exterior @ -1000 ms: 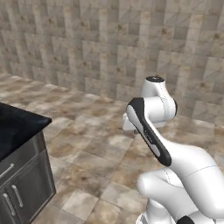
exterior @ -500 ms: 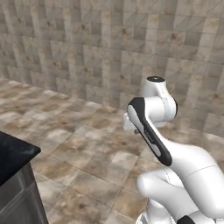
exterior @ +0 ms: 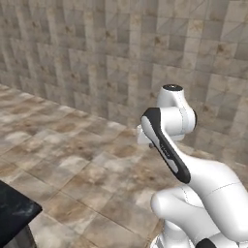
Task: Take the chicken drumsticks from the pan and place one on each plate on the dining counter.
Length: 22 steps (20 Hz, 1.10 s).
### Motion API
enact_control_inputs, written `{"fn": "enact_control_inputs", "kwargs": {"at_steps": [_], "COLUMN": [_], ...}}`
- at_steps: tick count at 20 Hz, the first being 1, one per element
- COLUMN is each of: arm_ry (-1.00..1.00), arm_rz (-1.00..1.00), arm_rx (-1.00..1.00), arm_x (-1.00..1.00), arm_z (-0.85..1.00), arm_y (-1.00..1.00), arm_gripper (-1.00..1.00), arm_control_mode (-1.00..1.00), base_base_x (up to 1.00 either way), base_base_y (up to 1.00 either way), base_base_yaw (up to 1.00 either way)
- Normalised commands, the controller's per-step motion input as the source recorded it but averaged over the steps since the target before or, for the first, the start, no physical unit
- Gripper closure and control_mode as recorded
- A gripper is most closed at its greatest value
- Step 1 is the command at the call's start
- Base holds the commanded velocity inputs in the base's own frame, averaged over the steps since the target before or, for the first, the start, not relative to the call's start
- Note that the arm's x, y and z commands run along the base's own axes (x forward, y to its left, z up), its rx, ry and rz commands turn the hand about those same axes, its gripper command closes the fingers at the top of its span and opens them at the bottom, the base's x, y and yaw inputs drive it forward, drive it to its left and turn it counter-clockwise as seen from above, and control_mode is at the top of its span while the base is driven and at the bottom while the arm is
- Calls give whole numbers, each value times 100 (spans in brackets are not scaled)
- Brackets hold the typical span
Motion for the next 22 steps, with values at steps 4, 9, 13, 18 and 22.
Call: {"fn": "enact_control_inputs", "kwargs": {"at_steps": [4, 9, 13, 18, 22], "arm_ry": [0, 0, 0, 0, 0], "arm_rz": [0, 0, 0, 0, 0], "arm_rx": [0, 0, 0, 0, 0], "arm_x": [0, 0, 0, 0, 0], "arm_z": [0, 0, 0, 0, 0], "arm_y": [0, 0, 0, 0, 0], "arm_gripper": [100, 100, 100, 100, 100], "arm_control_mode": [100, 100, 100, 100, 100], "base_base_x": [100, 100, 100, 100, 100], "base_base_y": [-4, -3, -1, 0, 0], "base_base_yaw": [15, 16, 20, 26, 27]}}
